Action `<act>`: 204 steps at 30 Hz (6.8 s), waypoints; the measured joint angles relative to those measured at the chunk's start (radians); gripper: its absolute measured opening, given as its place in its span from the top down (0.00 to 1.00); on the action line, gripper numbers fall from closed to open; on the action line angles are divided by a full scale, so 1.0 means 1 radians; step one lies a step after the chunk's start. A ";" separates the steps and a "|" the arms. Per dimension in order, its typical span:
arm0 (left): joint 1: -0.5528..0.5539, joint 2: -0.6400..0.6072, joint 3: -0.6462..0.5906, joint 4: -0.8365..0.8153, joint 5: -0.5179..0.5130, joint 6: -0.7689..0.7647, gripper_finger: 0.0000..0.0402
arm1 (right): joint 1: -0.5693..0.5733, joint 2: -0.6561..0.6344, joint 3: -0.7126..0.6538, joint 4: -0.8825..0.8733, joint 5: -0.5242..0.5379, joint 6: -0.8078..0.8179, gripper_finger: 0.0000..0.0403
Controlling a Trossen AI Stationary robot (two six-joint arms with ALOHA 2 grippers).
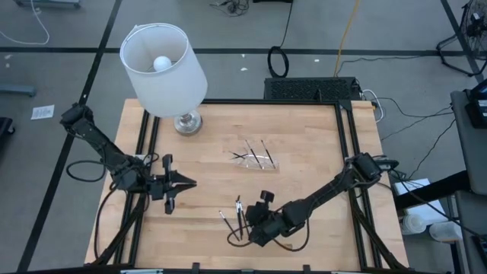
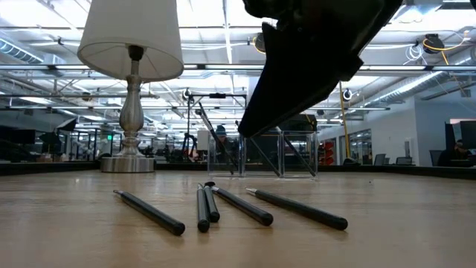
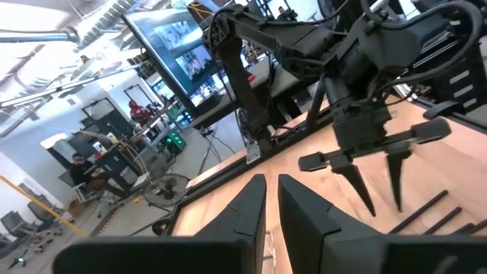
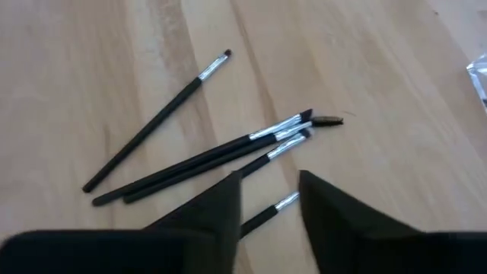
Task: Put items in baskets/containers
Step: Put the liner brush into the transparent organizer
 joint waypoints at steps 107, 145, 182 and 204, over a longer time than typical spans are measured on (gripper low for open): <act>0.011 0.000 0.000 -0.003 0.002 -0.118 0.88 | -0.001 -0.448 -0.335 0.846 0.045 -0.875 1.00; 0.079 0.000 0.000 0.058 0.003 -0.038 0.88 | -0.394 -0.549 -0.932 1.724 -0.185 -0.912 1.00; 0.103 0.001 0.000 0.058 0.002 -0.066 0.88 | -0.491 -0.423 -1.077 1.852 -0.150 -0.799 1.00; 0.134 0.001 0.000 0.055 0.003 -0.130 0.88 | -0.514 -0.157 -0.976 1.892 0.035 -0.617 1.00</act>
